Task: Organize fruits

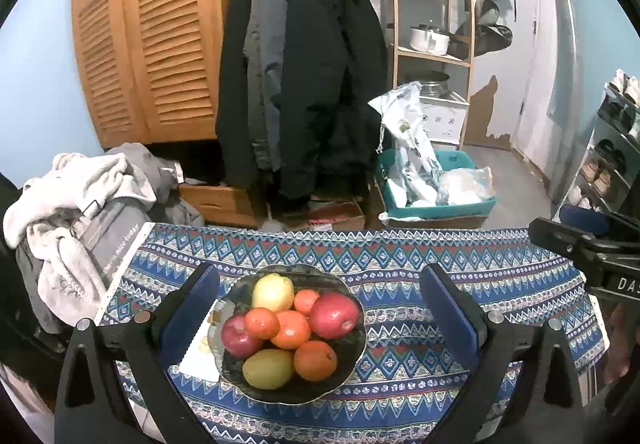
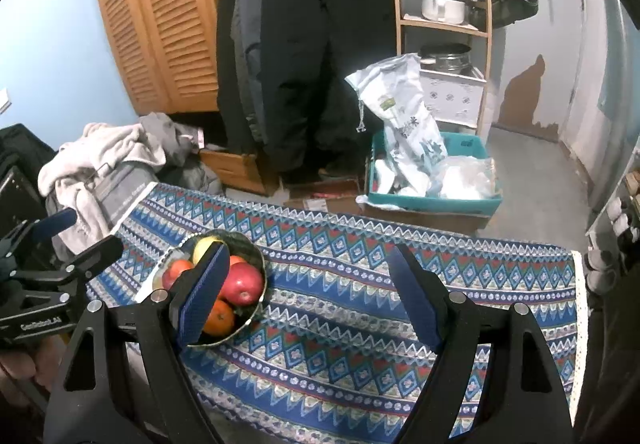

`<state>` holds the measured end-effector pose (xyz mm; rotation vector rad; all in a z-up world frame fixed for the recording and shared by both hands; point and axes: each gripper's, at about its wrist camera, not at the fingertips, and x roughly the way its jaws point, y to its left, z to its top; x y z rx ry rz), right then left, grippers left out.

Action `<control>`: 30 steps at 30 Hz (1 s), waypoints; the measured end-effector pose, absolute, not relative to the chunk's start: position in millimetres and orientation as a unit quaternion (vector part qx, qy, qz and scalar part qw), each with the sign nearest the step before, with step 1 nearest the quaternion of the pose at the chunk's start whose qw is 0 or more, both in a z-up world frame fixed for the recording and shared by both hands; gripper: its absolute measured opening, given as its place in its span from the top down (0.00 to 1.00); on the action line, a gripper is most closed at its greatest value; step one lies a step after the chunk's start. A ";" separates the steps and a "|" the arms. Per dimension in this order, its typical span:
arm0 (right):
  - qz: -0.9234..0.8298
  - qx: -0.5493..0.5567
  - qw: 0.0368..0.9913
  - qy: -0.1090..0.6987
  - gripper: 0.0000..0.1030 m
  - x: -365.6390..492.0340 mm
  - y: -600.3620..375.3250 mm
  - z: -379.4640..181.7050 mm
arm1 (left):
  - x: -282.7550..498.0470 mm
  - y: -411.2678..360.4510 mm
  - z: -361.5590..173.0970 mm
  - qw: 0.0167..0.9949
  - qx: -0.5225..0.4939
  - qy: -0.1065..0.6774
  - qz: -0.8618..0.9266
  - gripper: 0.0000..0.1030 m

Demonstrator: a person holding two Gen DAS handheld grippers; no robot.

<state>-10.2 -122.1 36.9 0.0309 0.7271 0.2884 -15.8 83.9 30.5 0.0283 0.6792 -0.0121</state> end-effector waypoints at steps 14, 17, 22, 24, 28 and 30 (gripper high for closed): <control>0.136 0.007 0.924 0.357 0.22 -11.9 -127.7 37.0 | -14.9 75.3 30.7 0.943 0.027 0.332 -0.003 0.01; 0.136 0.004 0.924 0.358 0.22 -12.1 -128.2 37.1 | -13.5 76.0 29.4 0.942 0.026 0.335 0.000 0.01; 0.136 0.003 0.924 0.358 0.22 -12.3 -127.8 37.0 | -13.7 76.4 29.3 0.942 0.028 0.336 0.002 0.01; 0.137 0.002 0.923 0.359 0.22 -11.4 -126.5 36.8 | -13.5 76.6 28.8 0.942 0.028 0.336 0.004 0.01; 0.138 0.000 0.923 0.360 0.22 -11.8 -125.7 36.4 | -13.2 76.3 27.5 0.941 0.031 0.336 0.006 0.01; 0.138 0.000 0.923 0.360 0.22 -11.9 -125.2 36.2 | -12.9 75.9 26.7 0.941 0.032 0.338 0.005 0.01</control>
